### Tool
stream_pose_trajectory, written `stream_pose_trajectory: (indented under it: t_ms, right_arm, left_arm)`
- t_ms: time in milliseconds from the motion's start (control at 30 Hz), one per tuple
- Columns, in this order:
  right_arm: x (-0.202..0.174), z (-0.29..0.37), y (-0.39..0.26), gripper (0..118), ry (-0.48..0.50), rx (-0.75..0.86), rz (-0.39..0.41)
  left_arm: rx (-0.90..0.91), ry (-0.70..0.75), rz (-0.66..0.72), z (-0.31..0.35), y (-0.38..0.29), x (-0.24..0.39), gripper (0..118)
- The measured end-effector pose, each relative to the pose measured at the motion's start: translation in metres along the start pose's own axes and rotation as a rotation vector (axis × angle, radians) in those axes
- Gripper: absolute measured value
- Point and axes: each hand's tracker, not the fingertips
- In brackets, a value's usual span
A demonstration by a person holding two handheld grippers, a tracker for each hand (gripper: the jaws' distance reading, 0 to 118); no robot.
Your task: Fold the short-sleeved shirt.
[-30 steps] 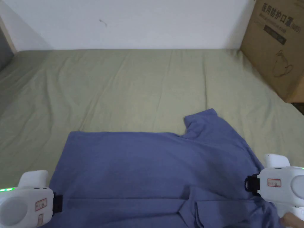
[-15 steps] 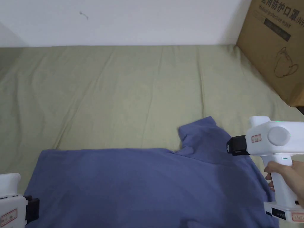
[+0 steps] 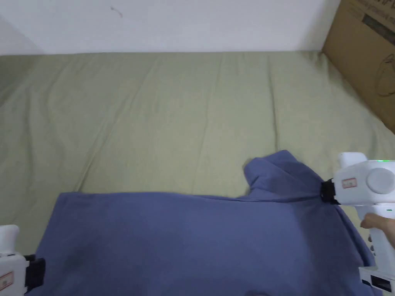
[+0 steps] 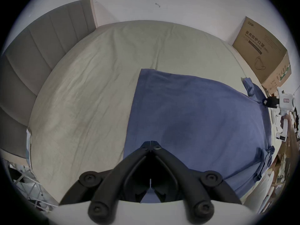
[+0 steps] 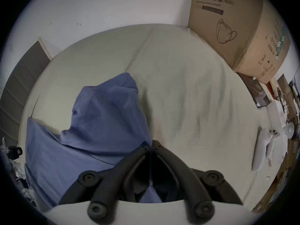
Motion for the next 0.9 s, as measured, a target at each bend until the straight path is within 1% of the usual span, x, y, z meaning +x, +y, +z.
stream_pose_trajectory:
  t_ms: [133, 233, 267, 300, 333, 367, 400, 433, 500, 567, 600, 633, 667, 700, 733, 767, 833, 867, 900]
  right_arm:
    - [0.0, 0.004, 0.001, 0, 0.017, 0.008, -0.001]
    - [-0.002, 0.003, 0.002, 0, 0.008, 0.005, 0.012]
    - [-0.002, 0.002, 0.002, 0, 0.007, 0.004, 0.013]
    - [-0.002, 0.002, 0.002, 0, 0.007, 0.002, 0.013]
    - [-0.002, 0.001, 0.002, 0, 0.007, 0.002, 0.011]
    - [-0.001, 0.0, 0.002, 0, 0.01, -0.001, 0.008]
    - [-0.001, 0.0, 0.001, 0, 0.01, -0.003, 0.006]
    - [0.0, 0.0, 0.001, 0, 0.011, -0.005, 0.006]
    - [0.001, -0.002, 0.001, 0, 0.012, -0.011, 0.001]
    - [0.001, -0.003, 0.001, 0, 0.016, -0.01, -0.004]
    - [0.001, -0.003, 0.001, 0, 0.015, -0.011, -0.006]
    - [0.0, -0.004, 0.001, 0, 0.015, -0.015, -0.008]
    - [-0.001, -0.004, 0.0, 0, 0.013, -0.017, -0.005]
    - [-0.001, -0.004, 0.0, 0, 0.013, -0.021, -0.004]
    - [-0.002, -0.003, 0.0, 0, 0.014, -0.025, -0.004]
    - [-0.003, 0.0, 0.0, 0, 0.016, -0.025, -0.002]
    - [-0.004, 0.008, 0.002, 0, 0.022, -0.022, -0.003]
    - [-0.004, 0.014, 0.002, 0, 0.026, -0.015, -0.006]
    - [-0.003, 0.023, 0.003, 0, 0.031, -0.004, -0.008]
  left_arm:
    - [0.008, -0.002, 0.004, -0.01, 0.018, -0.006, 0]
    - [0.058, -0.011, 0.004, -0.026, 0.048, -0.007, 0]
    - [0.051, -0.031, 0.017, -0.035, 0.06, -0.011, 5]
    - [0.036, -0.031, 0.038, -0.043, 0.074, -0.011, 21]
    - [0.018, -0.023, 0.042, -0.051, 0.083, -0.011, 56]
    - [0.004, -0.023, 0.034, -0.062, 0.094, -0.01, 81]
    - [0.014, -0.024, 0.032, -0.07, 0.1, -0.01, 92]
    - [0.031, -0.015, 0.026, -0.077, 0.106, -0.009, 93]
    - [0.015, 0.006, 0.046, -0.093, 0.122, -0.007, 93]
    - [-0.003, -0.027, 0.052, -0.109, 0.128, -0.007, 92]
    - [-0.016, -0.054, 0.063, -0.116, 0.132, -0.006, 86]
    - [-0.039, -0.059, 0.082, -0.124, 0.133, -0.006, 56]
    - [-0.065, -0.036, 0.122, -0.128, 0.132, -0.005, 41]
    - [-0.06, 0.012, 0.11, -0.128, 0.13, -0.004, 35]
    - [-0.031, -0.033, 0.109, -0.123, 0.131, -0.009, 15]
    - [-0.026, -0.049, 0.114, -0.119, 0.132, -0.01, 2]
    - [-0.028, -0.101, 0.126, -0.109, 0.132, -0.01, 2]
    - [-0.032, -0.057, 0.108, -0.1, 0.133, -0.012, 2]
    - [-0.018, -0.055, 0.096, -0.089, 0.131, -0.01, 2]
